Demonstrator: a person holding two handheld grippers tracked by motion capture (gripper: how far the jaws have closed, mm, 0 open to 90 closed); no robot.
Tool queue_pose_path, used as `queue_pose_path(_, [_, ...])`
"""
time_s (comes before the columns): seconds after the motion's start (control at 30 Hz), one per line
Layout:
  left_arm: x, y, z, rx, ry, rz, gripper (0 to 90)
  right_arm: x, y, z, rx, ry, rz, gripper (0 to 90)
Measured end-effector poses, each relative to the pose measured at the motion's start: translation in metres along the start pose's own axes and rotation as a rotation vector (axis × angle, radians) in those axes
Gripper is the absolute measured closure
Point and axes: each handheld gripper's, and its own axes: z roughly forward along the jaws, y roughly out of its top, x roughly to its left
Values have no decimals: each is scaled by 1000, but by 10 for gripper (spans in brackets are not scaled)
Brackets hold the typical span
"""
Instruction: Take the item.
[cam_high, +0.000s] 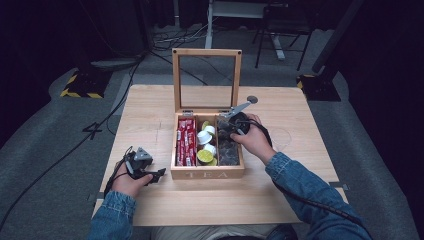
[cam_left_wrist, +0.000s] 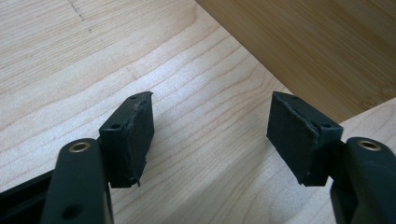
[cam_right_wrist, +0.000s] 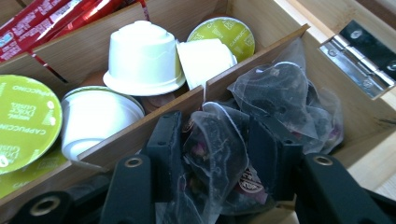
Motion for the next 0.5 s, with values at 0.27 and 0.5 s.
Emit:
queue_pose_path(0.27, [0,-1,1,-16,-2,12,297,-1,-1,4,24,-22,-19,643])
queue_pose_path(0.5, [1,-3,4,-43,6,20,292,0,-1,1,3,-30,-31,744])
